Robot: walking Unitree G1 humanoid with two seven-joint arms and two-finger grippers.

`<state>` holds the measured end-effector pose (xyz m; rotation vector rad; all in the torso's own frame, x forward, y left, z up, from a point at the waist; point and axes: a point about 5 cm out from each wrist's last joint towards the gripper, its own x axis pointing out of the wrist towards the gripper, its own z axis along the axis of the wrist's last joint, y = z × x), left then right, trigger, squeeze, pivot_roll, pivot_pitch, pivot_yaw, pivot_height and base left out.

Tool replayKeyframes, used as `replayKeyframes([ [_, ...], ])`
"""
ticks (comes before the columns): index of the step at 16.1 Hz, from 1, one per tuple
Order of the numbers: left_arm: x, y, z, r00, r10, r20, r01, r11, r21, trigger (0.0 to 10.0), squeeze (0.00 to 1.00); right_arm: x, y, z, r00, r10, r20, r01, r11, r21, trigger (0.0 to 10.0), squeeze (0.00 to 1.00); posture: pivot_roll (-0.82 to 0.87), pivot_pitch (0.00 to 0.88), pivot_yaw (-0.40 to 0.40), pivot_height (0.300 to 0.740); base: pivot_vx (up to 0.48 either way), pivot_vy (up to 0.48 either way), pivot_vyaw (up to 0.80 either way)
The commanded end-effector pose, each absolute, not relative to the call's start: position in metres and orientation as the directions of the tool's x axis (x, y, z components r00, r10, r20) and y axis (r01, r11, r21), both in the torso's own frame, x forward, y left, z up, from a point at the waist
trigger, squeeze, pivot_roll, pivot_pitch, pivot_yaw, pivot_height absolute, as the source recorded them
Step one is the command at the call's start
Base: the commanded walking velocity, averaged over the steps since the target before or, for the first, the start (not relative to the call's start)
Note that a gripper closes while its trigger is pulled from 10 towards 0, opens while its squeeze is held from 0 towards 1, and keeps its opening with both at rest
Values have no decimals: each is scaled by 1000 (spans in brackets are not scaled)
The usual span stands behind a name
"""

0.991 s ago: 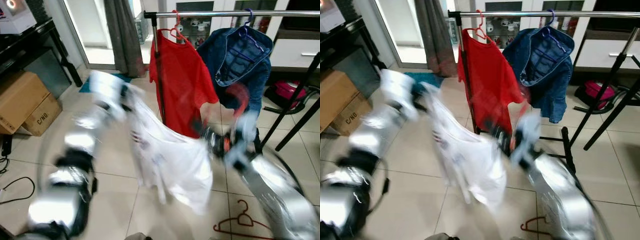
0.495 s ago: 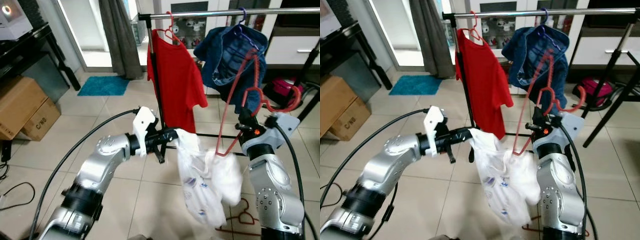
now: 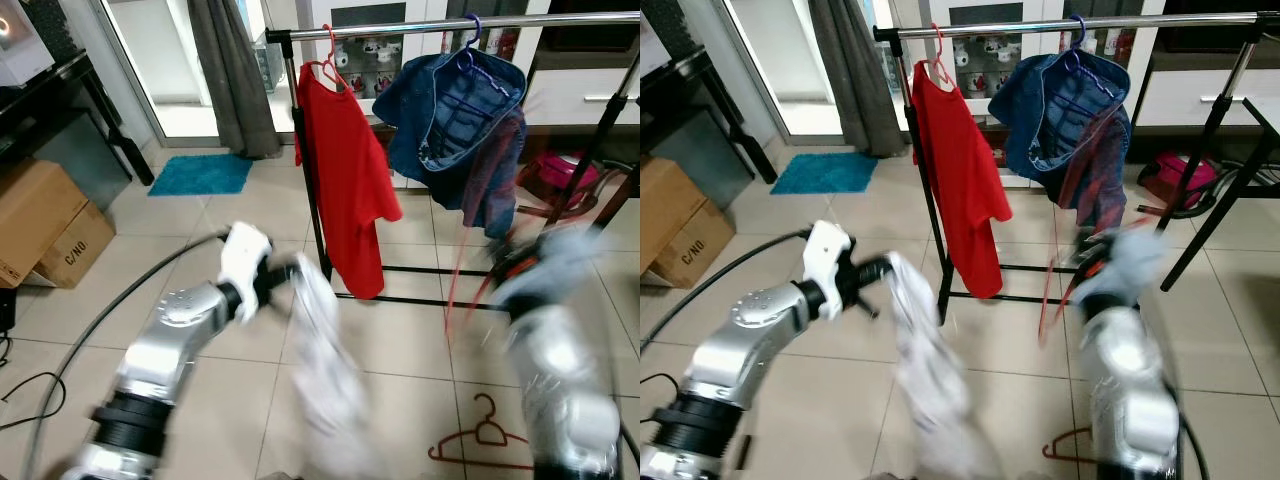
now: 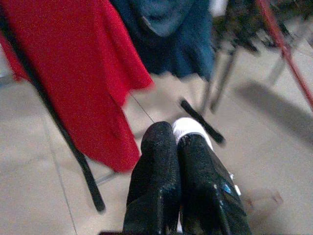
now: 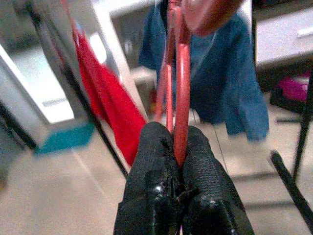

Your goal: Hang hanger

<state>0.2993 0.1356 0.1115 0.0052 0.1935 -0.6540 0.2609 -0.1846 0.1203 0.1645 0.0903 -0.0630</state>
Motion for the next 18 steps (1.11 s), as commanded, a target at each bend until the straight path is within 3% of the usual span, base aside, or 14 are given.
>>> replayKeyframes([
  [1, 300, 139, 120, 817, -562, -126, 563, 826, -36, 10000, 0, 257, -184, 119, 992, -79, -103, 90, 990, 111, 10000, 0, -161, 0, 125, 740, 0, 0, -800],
  [4, 296, 120, 115, 829, -552, -89, 554, 832, 2, 10000, 0, 245, -182, 124, 995, -78, -68, 87, 984, 155, 10000, 0, -176, 0, 126, 740, 0, 0, -800],
  [6, 292, 111, 116, 843, -538, -3, 538, 843, -3, 10000, 0, 244, -179, 127, 987, -162, 3, 161, 981, 107, 10000, 0, -179, 0, 119, 740, 0, 0, -800],
  [8, 289, 106, 120, 848, -527, 57, 529, 848, -21, 10000, 0, 241, -174, 126, 993, -115, 13, 110, 976, 186, 10000, 0, -177, 0, 113, 740, 0, 0, -800],
  [10, 295, 111, 117, 890, -457, 2, 457, 889, -14, 10000, 0, 239, -177, 126, 990, -139, 19, 132, 970, 204, 10000, 0, -194, 0, 123, 740, 0, 0, -800],
  [11, 297, 110, 113, 872, -485, -71, 485, 874, -13, 10000, 0, 238, -177, 121, 989, -150, -17, 150, 970, 189, 10000, 0, -198, 0, 123, 740, 0, 0, -800],
  [18, 293, 117, 118, 878, -479, -8, 479, 878, -11, 10000, 0, 232, -174, 111, 986, -62, -153, 76, 993, 88, 10000, 0, -197, 0, 112, 740, 0, 0, -800],
])
